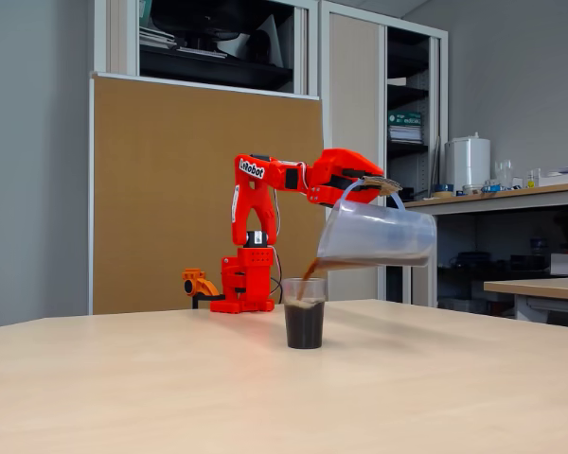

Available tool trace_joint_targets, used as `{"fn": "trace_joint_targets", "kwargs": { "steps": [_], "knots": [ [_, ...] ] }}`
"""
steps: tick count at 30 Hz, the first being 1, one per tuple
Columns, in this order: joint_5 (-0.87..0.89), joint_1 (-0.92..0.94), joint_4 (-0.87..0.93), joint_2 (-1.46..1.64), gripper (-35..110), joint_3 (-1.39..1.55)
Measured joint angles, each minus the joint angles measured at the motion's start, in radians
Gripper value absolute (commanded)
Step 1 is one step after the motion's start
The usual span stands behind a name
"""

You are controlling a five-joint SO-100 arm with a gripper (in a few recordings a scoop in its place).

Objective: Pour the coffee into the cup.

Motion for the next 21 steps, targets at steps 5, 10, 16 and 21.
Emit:
{"fn": "trace_joint_targets", "kwargs": {
  "steps": [5,10,16,21],
  "knots": [
    [-0.112,-0.008,0.026,-0.014,0,-0.037],
    [-0.258,-0.028,0.077,-0.032,0,-0.054],
    [-0.359,-0.052,0.140,-0.054,0,-0.077],
    [-0.422,-0.061,0.161,-0.054,0,-0.094]
  ]
}}
